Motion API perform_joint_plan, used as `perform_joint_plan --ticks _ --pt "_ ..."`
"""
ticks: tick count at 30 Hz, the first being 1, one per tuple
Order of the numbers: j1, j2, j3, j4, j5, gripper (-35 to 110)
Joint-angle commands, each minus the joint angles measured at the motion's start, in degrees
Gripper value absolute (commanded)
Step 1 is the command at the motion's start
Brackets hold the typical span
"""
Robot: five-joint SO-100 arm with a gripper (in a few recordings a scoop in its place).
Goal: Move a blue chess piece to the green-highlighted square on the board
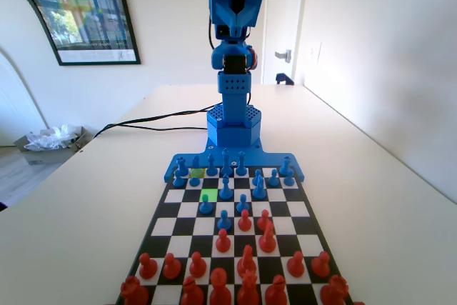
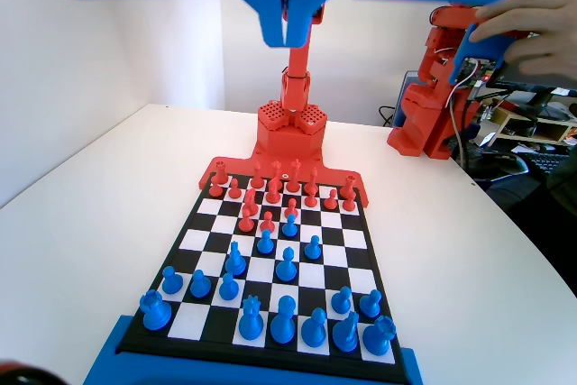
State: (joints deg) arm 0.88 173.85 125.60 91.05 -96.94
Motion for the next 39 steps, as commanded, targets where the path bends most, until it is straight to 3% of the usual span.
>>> perform_joint_plan --ticks 1,28,39 --pt "0.88 1.14 -0.53 -0.7 -0.18 1" --pt "0.09 0.88 -4.13 1.23 1.76 1" --pt "2.37 -20.92 -19.95 1.32 8.7 1"
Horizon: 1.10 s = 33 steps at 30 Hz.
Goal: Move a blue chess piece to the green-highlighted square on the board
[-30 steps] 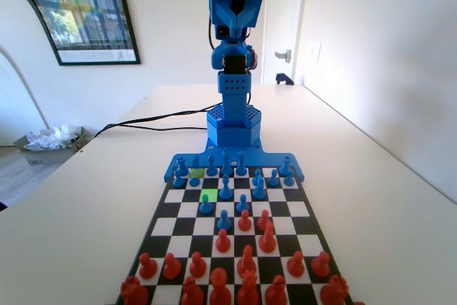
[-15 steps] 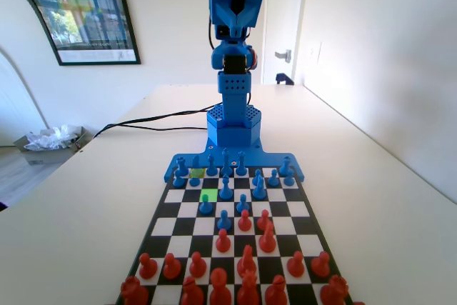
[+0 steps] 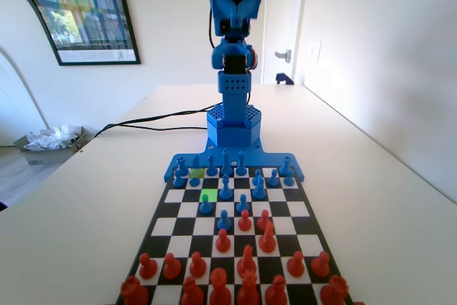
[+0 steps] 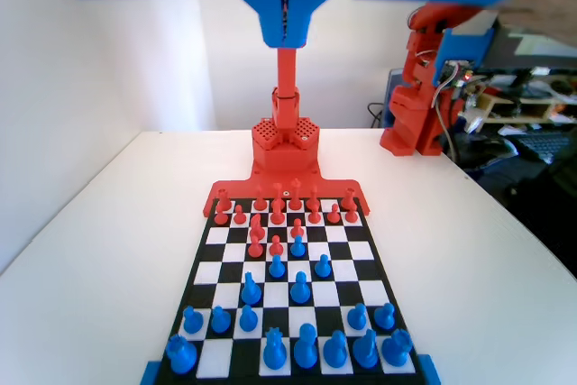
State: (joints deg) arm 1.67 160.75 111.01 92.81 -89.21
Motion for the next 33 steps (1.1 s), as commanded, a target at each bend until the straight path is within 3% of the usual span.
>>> perform_joint_plan --ticks 1,12,33 --pt "2.55 -10.37 -6.15 -1.14 1.93 1" --pt "12.92 -29.62 -5.98 -8.88 8.79 1" --pt "15.29 -29.53 19.25 -18.81 12.74 1"
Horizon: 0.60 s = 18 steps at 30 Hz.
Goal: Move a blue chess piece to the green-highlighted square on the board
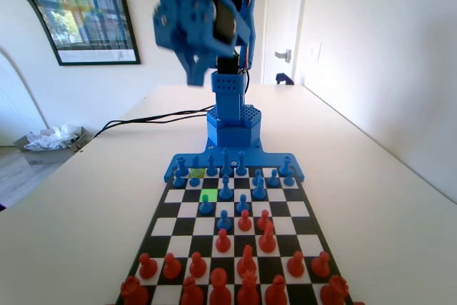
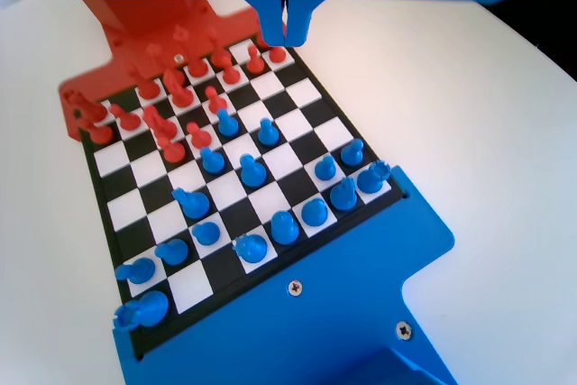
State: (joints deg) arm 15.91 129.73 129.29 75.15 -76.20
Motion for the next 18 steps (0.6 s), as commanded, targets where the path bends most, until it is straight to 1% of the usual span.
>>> perform_joint_plan --ticks 1,8,13,18 --pt "1.32 1.49 1.76 -1.41 -0.44 1" --pt "4.57 1.23 6.06 -3.6 -2.29 1" --pt "6.42 -2.37 8.09 -7.56 -1.67 1" --pt "7.56 -4.39 9.23 -8.88 -1.49 1"
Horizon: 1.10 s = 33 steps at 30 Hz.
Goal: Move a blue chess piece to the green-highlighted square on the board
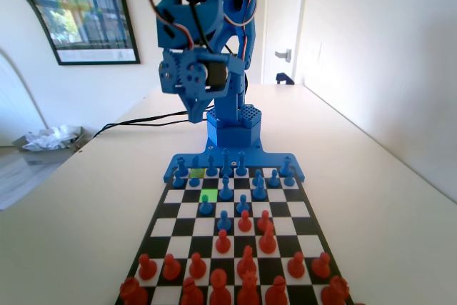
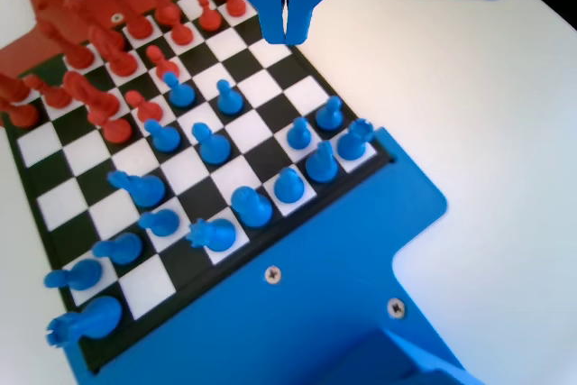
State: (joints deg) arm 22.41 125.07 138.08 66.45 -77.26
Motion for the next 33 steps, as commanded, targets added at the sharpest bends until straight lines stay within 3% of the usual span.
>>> perform_joint_plan --ticks 1,33 --pt "1.05 0.18 0.79 -0.18 -0.53 1" --pt "3.96 -9.14 4.13 -11.25 -10.99 1"
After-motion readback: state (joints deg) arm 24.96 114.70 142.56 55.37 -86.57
